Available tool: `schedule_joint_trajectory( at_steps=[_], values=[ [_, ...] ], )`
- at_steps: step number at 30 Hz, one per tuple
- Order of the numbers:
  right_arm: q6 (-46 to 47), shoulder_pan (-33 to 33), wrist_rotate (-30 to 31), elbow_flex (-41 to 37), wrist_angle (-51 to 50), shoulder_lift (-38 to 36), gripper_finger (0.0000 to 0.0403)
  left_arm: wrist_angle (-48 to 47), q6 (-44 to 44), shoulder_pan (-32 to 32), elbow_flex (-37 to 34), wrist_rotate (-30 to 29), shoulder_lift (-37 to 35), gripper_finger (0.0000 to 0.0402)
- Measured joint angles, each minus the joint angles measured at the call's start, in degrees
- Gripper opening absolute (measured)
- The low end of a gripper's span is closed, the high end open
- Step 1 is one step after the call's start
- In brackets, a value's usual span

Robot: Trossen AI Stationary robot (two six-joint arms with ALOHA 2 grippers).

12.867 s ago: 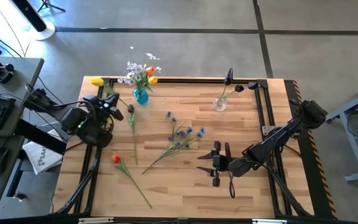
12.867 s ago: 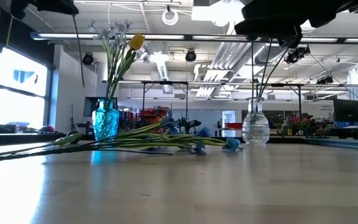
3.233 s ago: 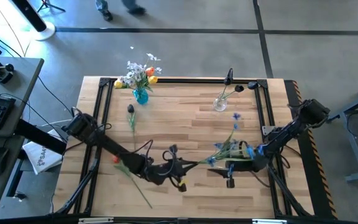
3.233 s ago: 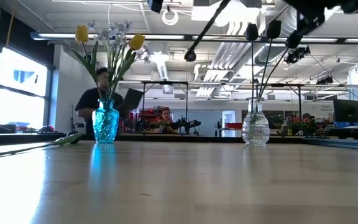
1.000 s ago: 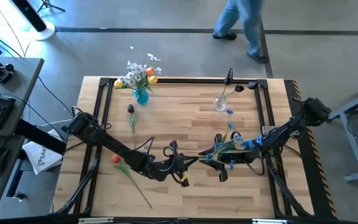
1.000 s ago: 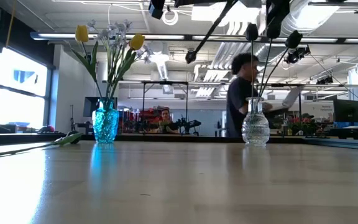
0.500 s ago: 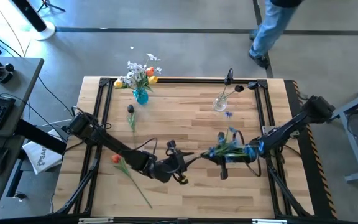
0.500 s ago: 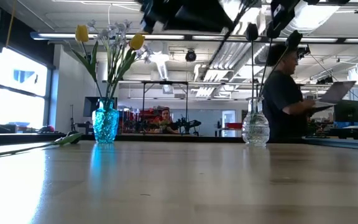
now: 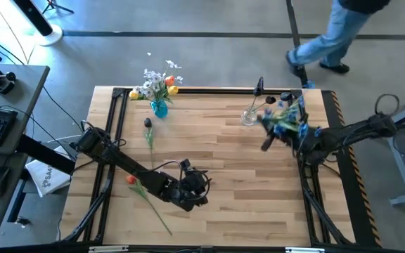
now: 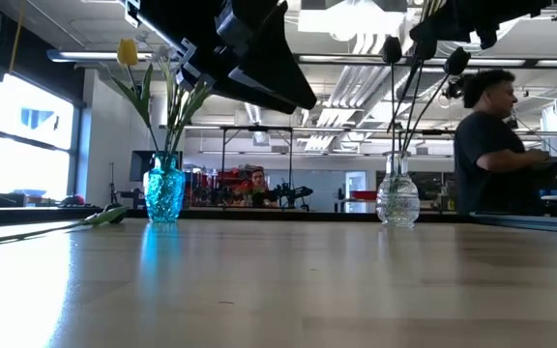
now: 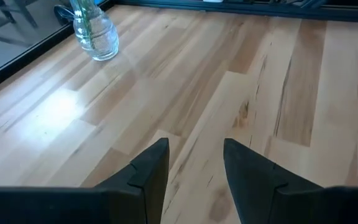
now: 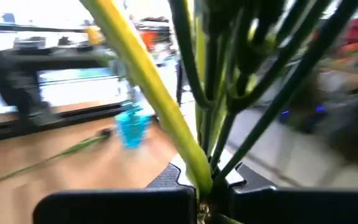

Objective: Sort flowers into vase by color
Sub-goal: Put the white flowers into the transparent vase

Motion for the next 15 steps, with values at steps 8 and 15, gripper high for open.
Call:
schedule_joint_trajectory(
  at_steps=[8, 15],
  values=[
    [-5.5, -15.3, -6.3, 0.0, 0.2, -2.0, 0.0001, 0.1, 0.0, 0.5, 0.0, 0.3, 0.0, 0.0141],
    [-3.9, -25.5, -16.1, 0.0, -0.3, 1.4, 0.0001, 0.2, -0.1, 0.5, 0.0, 0.4, 0.0, 0.0141]
  ],
)
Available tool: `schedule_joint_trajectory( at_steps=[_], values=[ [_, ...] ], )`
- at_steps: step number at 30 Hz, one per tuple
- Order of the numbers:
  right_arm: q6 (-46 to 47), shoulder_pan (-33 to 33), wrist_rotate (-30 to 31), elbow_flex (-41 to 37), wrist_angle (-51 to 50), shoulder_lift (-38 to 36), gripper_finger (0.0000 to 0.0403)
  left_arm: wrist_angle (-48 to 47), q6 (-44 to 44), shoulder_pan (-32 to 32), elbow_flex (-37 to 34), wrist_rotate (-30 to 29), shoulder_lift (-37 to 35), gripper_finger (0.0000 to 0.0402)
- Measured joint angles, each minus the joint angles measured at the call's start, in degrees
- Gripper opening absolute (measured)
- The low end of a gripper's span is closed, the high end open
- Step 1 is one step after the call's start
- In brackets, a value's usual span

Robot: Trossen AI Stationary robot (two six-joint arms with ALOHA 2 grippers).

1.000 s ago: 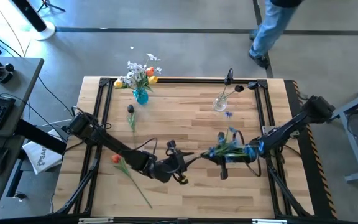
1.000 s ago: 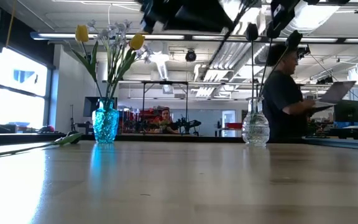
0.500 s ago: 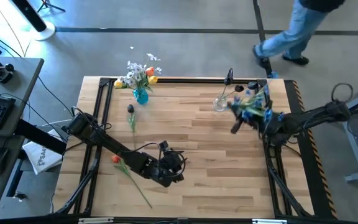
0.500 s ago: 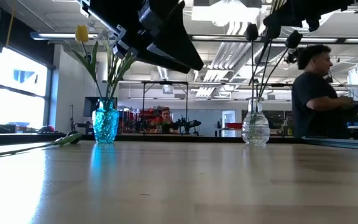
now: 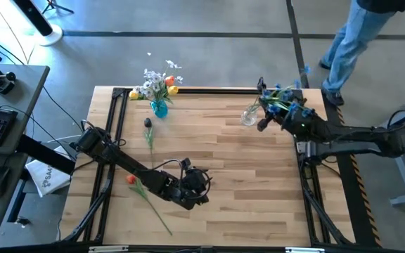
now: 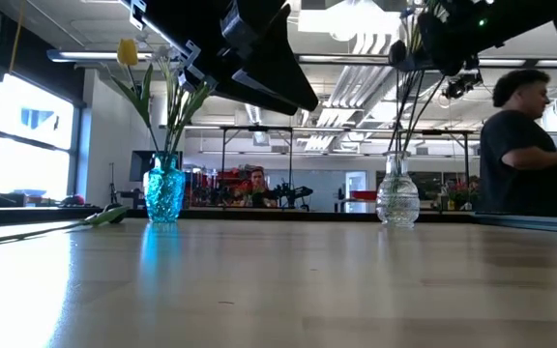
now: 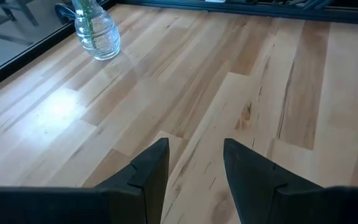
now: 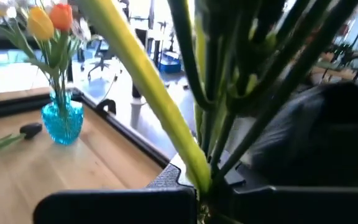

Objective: Sort flowers into vase by color
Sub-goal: Put the white flowers into the transparent vase

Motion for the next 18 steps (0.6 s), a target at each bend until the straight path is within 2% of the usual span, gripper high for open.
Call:
schedule_joint_trajectory(
  at_steps=[12, 18],
  values=[
    [6.2, -7.9, -10.6, 0.0, -4.1, 6.4, 0.0002, 0.1, 0.0, 0.0, 0.0, 0.0, 0.0, 0.014],
    [6.2, -8.9, -12.1, 0.0, -4.1, 7.7, 0.004, 0.1, 0.0, 0.0, 0.0, 0.0, 0.0, 0.014]
  ],
)
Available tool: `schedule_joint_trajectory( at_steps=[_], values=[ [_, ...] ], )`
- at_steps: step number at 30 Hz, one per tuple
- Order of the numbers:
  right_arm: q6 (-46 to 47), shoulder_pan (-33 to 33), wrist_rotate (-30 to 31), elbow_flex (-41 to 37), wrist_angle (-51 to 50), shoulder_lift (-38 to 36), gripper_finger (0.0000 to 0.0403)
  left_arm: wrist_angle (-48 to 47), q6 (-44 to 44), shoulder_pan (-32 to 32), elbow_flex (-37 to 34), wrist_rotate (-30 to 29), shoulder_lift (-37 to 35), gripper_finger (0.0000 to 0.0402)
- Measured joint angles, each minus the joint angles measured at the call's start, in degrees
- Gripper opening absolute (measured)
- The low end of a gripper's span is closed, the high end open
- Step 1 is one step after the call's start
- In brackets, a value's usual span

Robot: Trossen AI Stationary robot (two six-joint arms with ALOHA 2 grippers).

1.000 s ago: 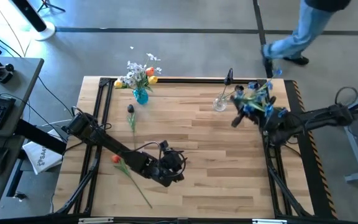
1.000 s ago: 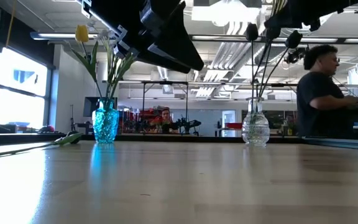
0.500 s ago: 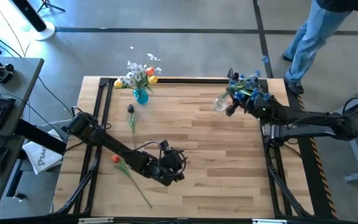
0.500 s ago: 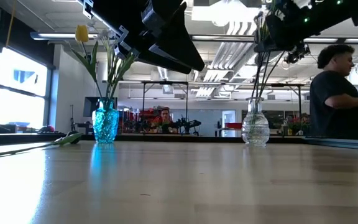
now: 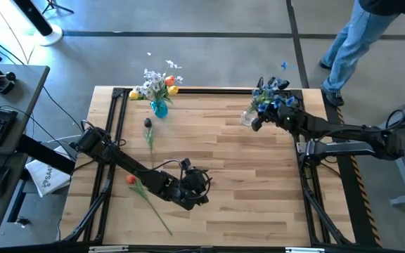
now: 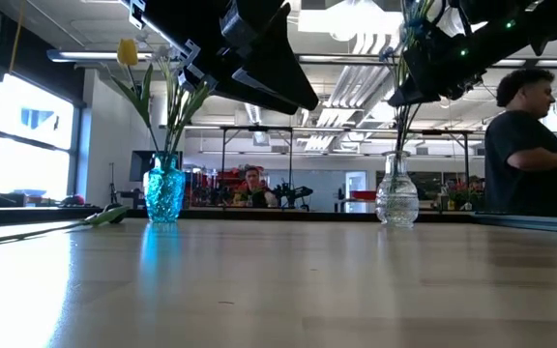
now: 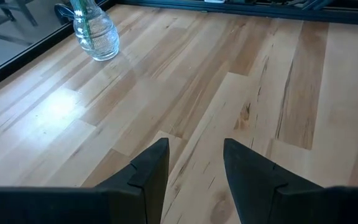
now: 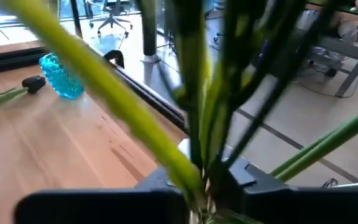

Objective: Sort flowers into vase by color
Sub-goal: Put the white flowers into the transparent vase

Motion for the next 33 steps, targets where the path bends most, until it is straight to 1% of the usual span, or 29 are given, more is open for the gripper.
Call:
schedule_joint_trajectory(
  at_steps=[3, 6, 10, 14, 17, 20, 23, 25, 29, 33],
  values=[
    [0.0, -0.2, -1.3, 0.5, -1.0, 0.0, 0.0086, 0.0, 0.0, 0.0, 0.0, 0.0, 0.0, 0.014],
    [0.0, -0.2, -1.4, 3.7, -4.7, 0.0, 0.014, 0.0, 0.0, 0.0, 0.0, 0.0, 0.0, 0.014],
    [0.1, -0.2, -1.5, 10.0, -14.5, 0.0, 0.0201, 0.1, 0.0, 0.0, 0.0, 0.0, 0.0, 0.014],
    [0.2, -0.2, -1.5, 15.9, -23.2, 0.0, 0.0239, 0.1, 0.0, 0.0, 0.0, 0.0, 0.0, 0.014],
    [0.1, -0.2, -1.5, 19.2, -26.8, 0.0, 0.0253, 0.1, 0.0, 0.0, 0.0, 0.0, 0.0, 0.014],
    [0.0, -0.2, -1.6, 21.8, -28.5, 0.0, 0.0256, 0.1, 0.0, 0.0, 0.0, 0.0, 0.0, 0.014],
    [0.1, -0.2, -4.5, 24.4, -29.6, 0.0, 0.0256, 0.1, 0.0, 0.0, 0.0, 0.0, 0.0, 0.014],
    [0.4, -0.2, -5.2, 25.6, -30.5, -0.1, 0.0256, 0.1, 0.0, 0.0, 0.0, 0.0, 0.0, 0.014],
    [0.6, -0.4, -4.0, 24.4, -30.7, 0.0, 0.0257, 0.1, 0.0, 0.0, 0.0, 0.0, 0.0, 0.014],
    [0.1, -1.1, -4.5, 23.8, -32.0, 1.0, 0.0257, 0.1, 0.0, 0.0, 0.0, 0.0, 0.0, 0.014]
  ],
)
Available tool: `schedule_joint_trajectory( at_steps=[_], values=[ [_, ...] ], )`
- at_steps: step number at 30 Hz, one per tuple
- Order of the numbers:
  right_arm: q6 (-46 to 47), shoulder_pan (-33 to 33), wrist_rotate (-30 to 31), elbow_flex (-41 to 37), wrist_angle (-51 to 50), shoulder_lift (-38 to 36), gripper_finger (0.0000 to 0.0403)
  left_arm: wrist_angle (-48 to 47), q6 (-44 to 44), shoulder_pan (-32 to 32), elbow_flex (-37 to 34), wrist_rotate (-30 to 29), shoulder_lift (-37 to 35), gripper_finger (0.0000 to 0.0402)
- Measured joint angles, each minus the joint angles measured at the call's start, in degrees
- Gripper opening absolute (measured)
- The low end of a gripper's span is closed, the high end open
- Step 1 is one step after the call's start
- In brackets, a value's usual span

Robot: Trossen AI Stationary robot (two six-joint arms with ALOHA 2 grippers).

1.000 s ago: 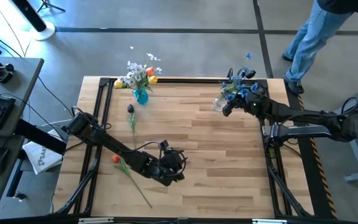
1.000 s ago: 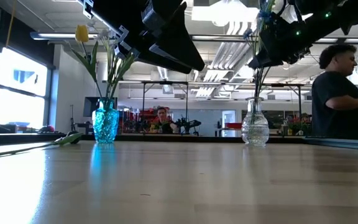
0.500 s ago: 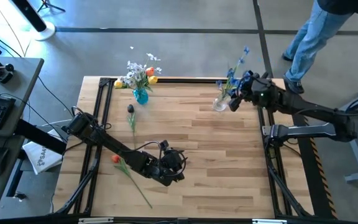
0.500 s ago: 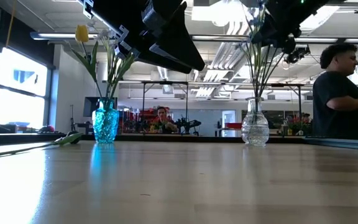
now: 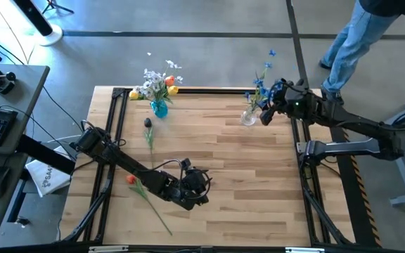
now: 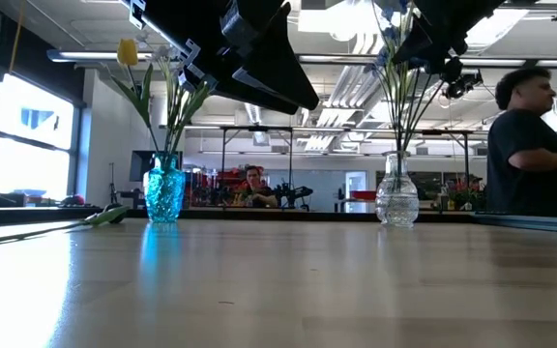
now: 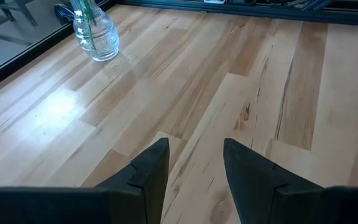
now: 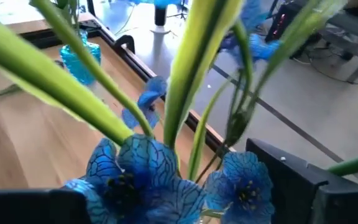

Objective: Sort flowers into vase by color
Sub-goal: Put the white flowers into the transparent vase, then put the black flower into the transparent vase

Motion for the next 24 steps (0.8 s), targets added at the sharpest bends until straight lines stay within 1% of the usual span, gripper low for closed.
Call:
schedule_joint_trajectory(
  at_steps=[2, 5, 10, 14, 18, 20, 24],
  values=[
    [0.0, -0.5, -1.2, 0.1, 0.4, 0.0, 0.0258, 0.0, 0.0, 0.0, 0.0, 0.1, 0.0, 0.014],
    [2.2, -2.4, -6.3, 1.4, -1.1, 0.1, 0.0262, 0.0, 0.0, 0.0, 0.0, 0.5, 0.0, 0.014],
    [3.7, -6.8, -13.5, 4.8, -9.6, 0.3, 0.0279, 0.4, 0.0, 0.0, 0.0, 0.4, 0.0, 0.014],
    [1.4, -8.6, -14.9, 7.1, -15.7, 1.4, 0.0288, 1.8, 0.7, 0.2, 0.0, 0.4, 0.0, 0.014],
    [-4.9, -8.6, -19.0, 8.6, -19.7, 3.0, 0.0289, 2.9, 1.4, 0.8, 0.0, 0.4, 0.0, 0.014],
    [-6.3, -8.4, -20.2, 9.6, -22.8, 3.8, 0.0289, 3.2, 1.4, 1.2, 0.0, 0.4, 0.0, 0.014],
    [-6.7, -8.4, -19.5, 11.4, -29.6, 5.4, 0.0289, 3.2, 1.4, 1.2, 0.0, 0.4, 0.0, 0.014]
  ],
)
